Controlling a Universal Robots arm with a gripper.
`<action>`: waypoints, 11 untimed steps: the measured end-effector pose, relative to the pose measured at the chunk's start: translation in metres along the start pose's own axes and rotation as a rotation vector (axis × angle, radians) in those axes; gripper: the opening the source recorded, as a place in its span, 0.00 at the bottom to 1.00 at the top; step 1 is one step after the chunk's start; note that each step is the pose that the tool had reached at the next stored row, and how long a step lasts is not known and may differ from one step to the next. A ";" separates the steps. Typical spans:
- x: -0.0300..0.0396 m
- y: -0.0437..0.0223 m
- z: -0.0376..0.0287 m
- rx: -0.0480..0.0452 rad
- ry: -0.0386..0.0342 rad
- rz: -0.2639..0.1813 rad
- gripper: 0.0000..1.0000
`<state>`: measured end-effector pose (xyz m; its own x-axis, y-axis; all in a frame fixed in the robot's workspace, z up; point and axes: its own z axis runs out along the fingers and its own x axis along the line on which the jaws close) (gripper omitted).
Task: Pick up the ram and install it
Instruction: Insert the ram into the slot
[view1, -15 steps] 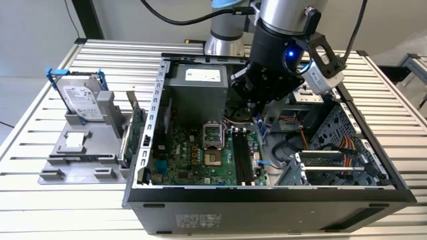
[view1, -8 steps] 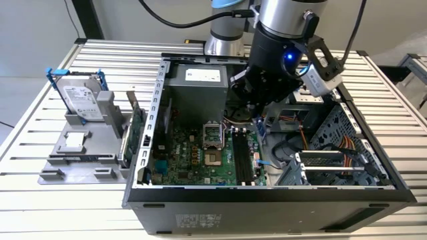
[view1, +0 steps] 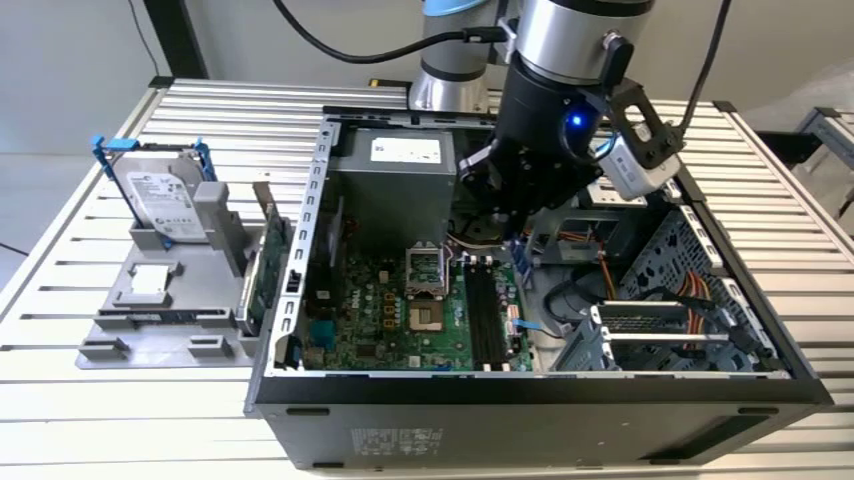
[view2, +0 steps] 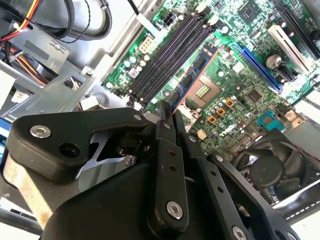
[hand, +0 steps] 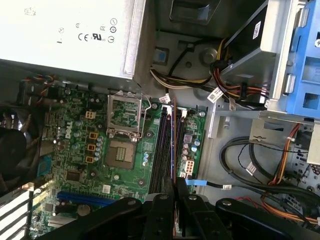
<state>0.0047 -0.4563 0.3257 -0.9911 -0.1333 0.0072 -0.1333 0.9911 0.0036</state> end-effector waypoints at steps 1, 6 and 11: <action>0.0000 0.0001 0.0011 0.0002 0.0000 0.000 0.00; 0.0000 0.0001 0.0061 0.0012 0.0001 0.002 0.00; -0.0001 0.0001 0.0104 0.0009 -0.0001 0.041 0.00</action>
<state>0.0047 -0.4561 0.3152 -0.9957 -0.0925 0.0072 -0.0925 0.9957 0.0024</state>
